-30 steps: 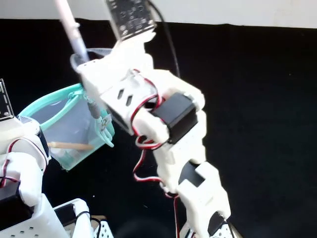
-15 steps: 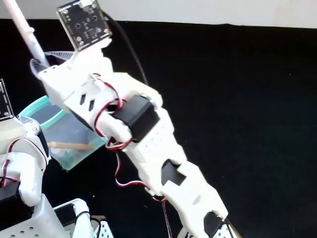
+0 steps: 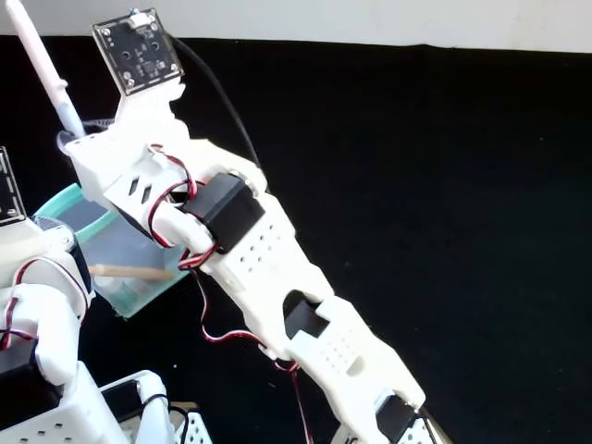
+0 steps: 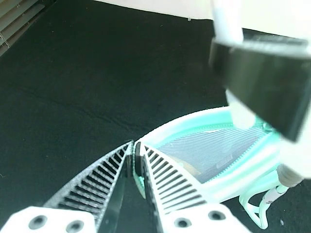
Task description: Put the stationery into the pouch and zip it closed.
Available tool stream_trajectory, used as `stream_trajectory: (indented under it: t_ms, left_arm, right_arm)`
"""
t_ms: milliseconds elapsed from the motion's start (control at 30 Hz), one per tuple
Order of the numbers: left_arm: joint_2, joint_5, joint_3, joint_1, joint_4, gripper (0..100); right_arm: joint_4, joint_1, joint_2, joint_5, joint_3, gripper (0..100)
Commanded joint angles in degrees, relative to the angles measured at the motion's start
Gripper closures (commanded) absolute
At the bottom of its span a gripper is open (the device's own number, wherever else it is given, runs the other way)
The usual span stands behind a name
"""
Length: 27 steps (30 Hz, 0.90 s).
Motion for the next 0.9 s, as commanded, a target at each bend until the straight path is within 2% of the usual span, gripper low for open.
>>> stream_trajectory:
  t_ms: [0, 533, 767, 867]
  left_arm:
    - [0.40, -0.18, 1.27, -0.57, 0.26, 99]
    - [0.40, -0.18, 1.19, -0.57, 0.09, 99]
    - [0.40, -0.18, 1.19, -0.57, 0.09, 99]
    - [0.40, -0.18, 1.19, -0.57, 0.09, 99]
  right_arm:
    - [2.33, -0.48, 0.13, -0.88, -6.11, 99.1]
    - [7.69, -0.57, 0.92, -4.57, -6.46, 99.1]
    - [7.78, -2.07, -1.71, -3.87, -6.46, 99.1]
    - [8.04, -1.54, -3.47, -0.26, -6.46, 99.1]
